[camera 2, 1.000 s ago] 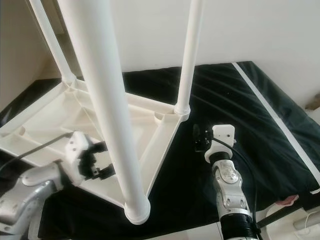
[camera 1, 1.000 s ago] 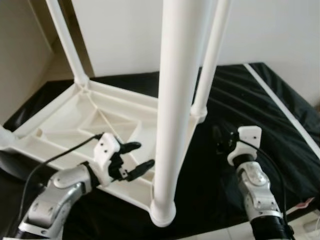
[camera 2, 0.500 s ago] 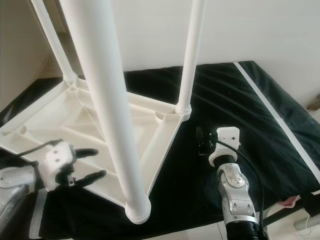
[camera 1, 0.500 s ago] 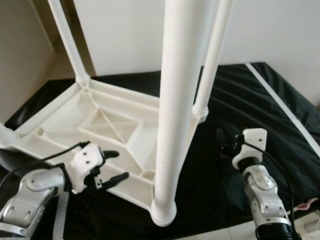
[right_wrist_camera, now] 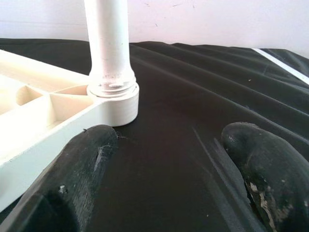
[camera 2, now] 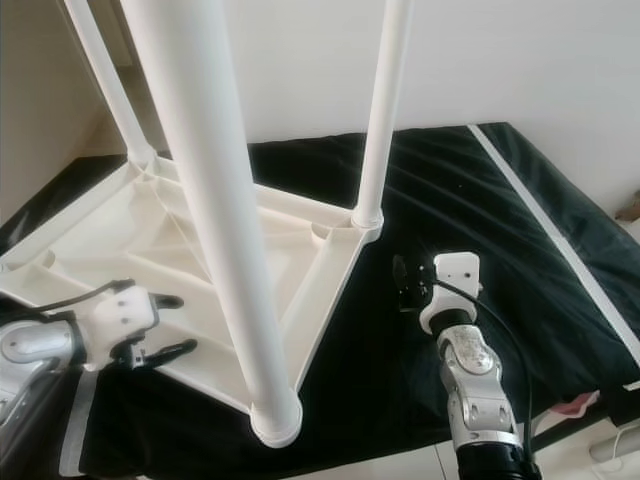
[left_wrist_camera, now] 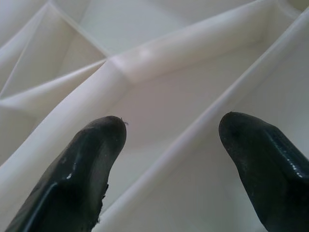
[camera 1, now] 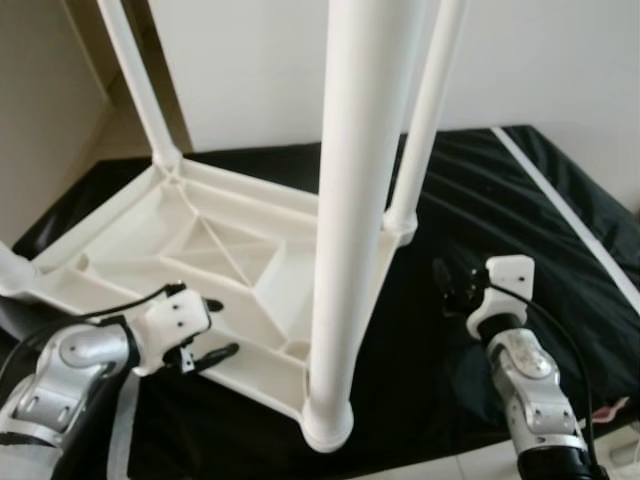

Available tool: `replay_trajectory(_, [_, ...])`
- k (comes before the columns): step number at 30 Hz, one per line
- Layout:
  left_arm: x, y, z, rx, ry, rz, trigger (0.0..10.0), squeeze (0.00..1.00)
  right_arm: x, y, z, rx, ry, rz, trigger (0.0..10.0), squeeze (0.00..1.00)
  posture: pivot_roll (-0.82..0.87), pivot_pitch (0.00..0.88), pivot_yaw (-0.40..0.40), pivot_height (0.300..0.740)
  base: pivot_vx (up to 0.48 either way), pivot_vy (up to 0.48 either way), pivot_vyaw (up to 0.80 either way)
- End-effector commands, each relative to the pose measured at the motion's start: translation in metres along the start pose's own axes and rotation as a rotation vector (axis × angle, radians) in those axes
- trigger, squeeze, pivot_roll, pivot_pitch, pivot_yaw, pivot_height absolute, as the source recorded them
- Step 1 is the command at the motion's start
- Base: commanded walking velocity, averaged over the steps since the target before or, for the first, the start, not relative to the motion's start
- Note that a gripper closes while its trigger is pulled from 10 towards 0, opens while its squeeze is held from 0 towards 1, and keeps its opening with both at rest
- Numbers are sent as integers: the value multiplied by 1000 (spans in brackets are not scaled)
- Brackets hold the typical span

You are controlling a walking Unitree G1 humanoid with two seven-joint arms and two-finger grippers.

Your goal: Building children table

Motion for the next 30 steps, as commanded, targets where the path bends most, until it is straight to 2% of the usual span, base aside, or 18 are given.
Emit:
replay_trajectory(1, [-18,-1,-15,258,55,-58,10000,0,0,0,0,-3,0,-10,10000,0,7,1,3,740,0,0,0])
replay_trajectory(5, [-6,-14,-1,207,186,33,10000,0,-1,2,0,-3,4,-18,10000,0,6,5,5,740,0,0,0])
replay_trajectory(9, [-3,-21,3,187,212,52,10000,0,0,1,0,-4,4,-19,10000,0,5,7,8,740,0,0,0])
replay_trajectory(12, [8,-35,11,169,236,97,10000,0,1,-1,0,-7,2,-18,10000,0,-1,14,10,740,0,0,0])
replay_trajectory(13, [8,-35,11,169,236,97,10000,0,1,-1,0,-7,2,-18,10000,0,-1,14,10,740,0,0,0])
replay_trajectory(17, [35,-73,26,210,335,182,10000,0,5,-3,1,-18,-5,-11,10000,0,-12,22,18,740,0,0,0])
replay_trajectory(18, [35,-73,26,210,335,182,10000,0,5,-3,1,-18,-5,-11,10000,0,-12,22,18,740,0,0,0])
replay_trajectory(20, [40,-86,33,231,369,179,10000,0,6,-3,2,-24,-6,-9,10000,0,-17,23,21,740,0,0,0])
replay_trajectory(21, [40,-86,33,231,369,179,10000,0,6,-3,2,-24,-6,-9,10000,0,-17,23,21,740,0,0,0])
replay_trajectory(23, [47,-103,38,282,395,175,10000,0,6,-2,4,-37,-2,-10,10000,0,-25,28,23,740,0,0,0])
replay_trajectory(26, [50,-108,40,290,408,179,10000,0,6,-1,6,-42,-2,-10,10000,0,-27,29,22,740,0,0,0])
replay_trajectory(27, [59,-110,48,237,397,211,10000,0,4,2,8,-53,1,-16,10000,0,-29,31,22,740,0,0,0])
replay_trajectory(30, [62,-108,50,211,378,230,10000,0,3,3,9,-57,4,-20,10000,0,-29,32,24,740,0,0,0])
Point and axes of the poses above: a point about 5 cm out from each wrist's last joint towards the gripper, its own y axis pointing back from the gripper into the wrist, its own x axis along the axis of the wrist's last joint, z = x × y, the point moved 2 cm from there along -y, pointing out of the wrist towards the gripper, and after that the axes turned 8 degrees about y, right-handed, at the moved point
